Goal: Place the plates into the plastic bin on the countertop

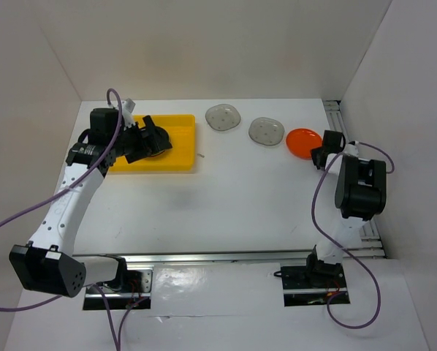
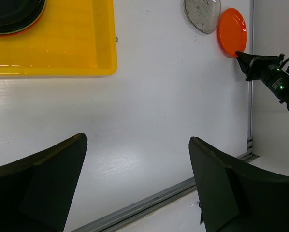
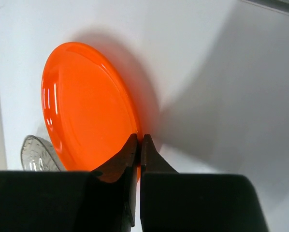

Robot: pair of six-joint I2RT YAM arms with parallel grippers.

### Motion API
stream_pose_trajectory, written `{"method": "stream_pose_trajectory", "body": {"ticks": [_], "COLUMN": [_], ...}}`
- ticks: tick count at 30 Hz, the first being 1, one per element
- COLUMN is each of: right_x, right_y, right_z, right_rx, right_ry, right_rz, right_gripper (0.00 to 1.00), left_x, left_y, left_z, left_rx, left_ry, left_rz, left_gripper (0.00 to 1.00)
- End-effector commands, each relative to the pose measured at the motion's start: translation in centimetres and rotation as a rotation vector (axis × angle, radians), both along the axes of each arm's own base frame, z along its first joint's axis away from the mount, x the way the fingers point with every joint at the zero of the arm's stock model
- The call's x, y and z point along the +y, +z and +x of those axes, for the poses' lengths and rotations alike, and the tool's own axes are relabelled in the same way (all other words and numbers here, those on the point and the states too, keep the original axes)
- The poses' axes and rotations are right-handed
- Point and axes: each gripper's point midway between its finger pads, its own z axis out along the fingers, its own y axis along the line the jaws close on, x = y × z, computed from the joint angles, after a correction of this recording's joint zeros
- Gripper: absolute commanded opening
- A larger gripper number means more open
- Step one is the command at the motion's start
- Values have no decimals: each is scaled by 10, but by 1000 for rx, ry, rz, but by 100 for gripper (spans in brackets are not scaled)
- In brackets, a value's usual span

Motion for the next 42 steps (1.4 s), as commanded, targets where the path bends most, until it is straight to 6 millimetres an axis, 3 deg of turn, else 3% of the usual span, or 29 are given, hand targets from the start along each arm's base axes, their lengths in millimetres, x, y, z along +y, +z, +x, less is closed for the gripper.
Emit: {"method": "stream_pose_trajectory", "body": {"ticks": [1,2,3,4,5,6,7,8,11,12,14,15,17,19,21,26,31,35,36,37,40,42], "right_x": [-2,-10,-10,-8,-1,6,15,34,85,110,139,171,202,232,249,280,293,302,304,304,304,306], "right_y": [3,36,51,70,104,115,127,153,177,178,182,191,196,213,207,217,228,229,224,224,218,217], "right_z": [-50,-50,-51,-50,-54,-58,-60,-61,-65,-66,-71,-78,-87,-99,-103,-120,-128,-134,-136,-136,-138,-140], "right_rx": [177,124,103,67,2,-26,-40,-99,-158,-187,-247,-325,-433,-530,-514,-584,-632,-640,-621,-621,-612,-616], "right_ry": [-61,-110,-113,-118,-131,-114,-55,2,247,373,554,710,861,1001,1055,1141,1193,1202,1209,1209,1204,1214], "right_rz": [-77,-145,-181,-216,-280,-311,-360,-387,-447,-427,-431,-374,-305,-240,-202,-120,-69,-61,-68,-68,-53,-38], "right_gripper": [0,0,0,0,0,0,0,0,0,0,0,0,0,0,0,0,0,0,0,0,0,0], "left_x": [-10,-17,-25,-27,-37,-43,-52,-56,-71,-74,-89,-91,-100,-106,-113,-134,-140,-143,-142,-141,-141,-140], "left_y": [7,6,7,14,17,22,20,28,31,30,29,29,26,22,21,3,-22,-35,-39,-40,-36,-28], "left_z": [2,0,-4,-5,-5,-9,-12,-13,-13,-10,-8,-7,-8,-4,0,7,17,19,22,23,26,32], "left_rx": [-63,-67,-79,-105,-130,-154,-156,-187,-202,-195,-213,-227,-241,-223,-234,-203,-161,-138,-126,-128,-126,-146], "left_ry": [-61,-85,-113,-125,-157,-184,-211,-224,-256,-263,-293,-298,-336,-353,-367,-376,-347,-339,-321,-311,-291,-268], "left_rz": [1,-6,-14,-25,-36,-51,-65,-70,-124,-140,-194,-209,-247,-275,-292,-273,-231,-231,-229,-224,-208,-200], "left_gripper": [100,100,100,100,100,100,100,100,100,98,97,97,100,100,100,100,89,54,24,13,1,0]}}
